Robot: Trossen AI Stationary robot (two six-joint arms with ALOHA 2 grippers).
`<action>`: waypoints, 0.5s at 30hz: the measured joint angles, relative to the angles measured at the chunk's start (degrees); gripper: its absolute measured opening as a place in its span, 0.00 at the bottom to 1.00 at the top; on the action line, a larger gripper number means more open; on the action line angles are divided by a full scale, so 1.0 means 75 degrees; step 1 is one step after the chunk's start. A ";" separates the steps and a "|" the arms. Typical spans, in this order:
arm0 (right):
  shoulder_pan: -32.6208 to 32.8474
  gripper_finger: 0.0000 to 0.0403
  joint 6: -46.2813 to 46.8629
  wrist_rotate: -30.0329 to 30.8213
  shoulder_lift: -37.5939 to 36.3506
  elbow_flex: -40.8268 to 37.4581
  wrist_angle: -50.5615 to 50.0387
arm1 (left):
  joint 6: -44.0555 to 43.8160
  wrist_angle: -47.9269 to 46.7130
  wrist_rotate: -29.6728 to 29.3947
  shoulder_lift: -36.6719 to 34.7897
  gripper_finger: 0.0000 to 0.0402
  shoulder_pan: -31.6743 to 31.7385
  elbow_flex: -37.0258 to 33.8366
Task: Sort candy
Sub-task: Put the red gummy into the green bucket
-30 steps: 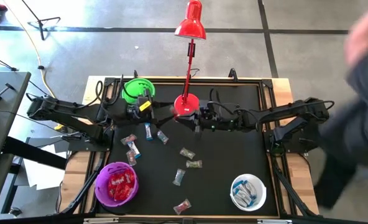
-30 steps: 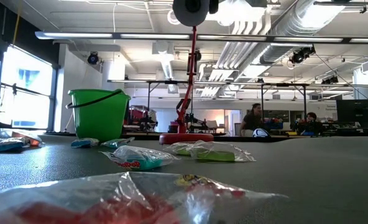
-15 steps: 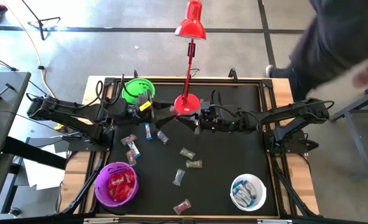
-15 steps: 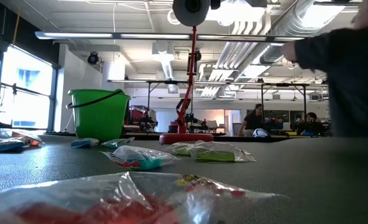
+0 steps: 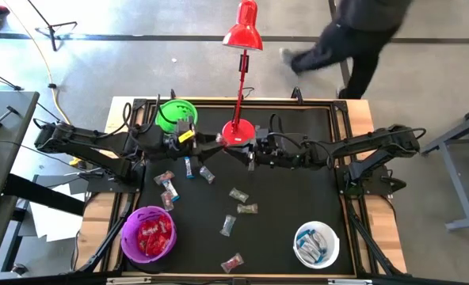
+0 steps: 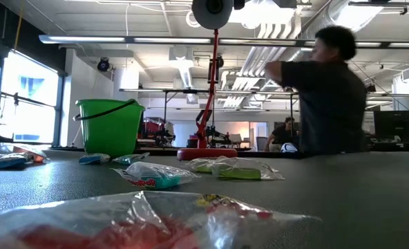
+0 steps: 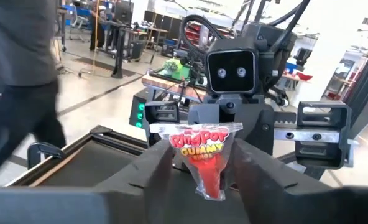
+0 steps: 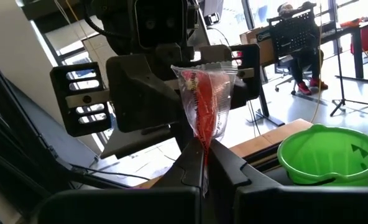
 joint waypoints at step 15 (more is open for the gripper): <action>-0.0003 0.04 0.0055 -0.0008 0.0000 0.0000 -0.0038 | 0.0204 -0.0045 0.0036 0.0000 0.03 -0.0003 0.0000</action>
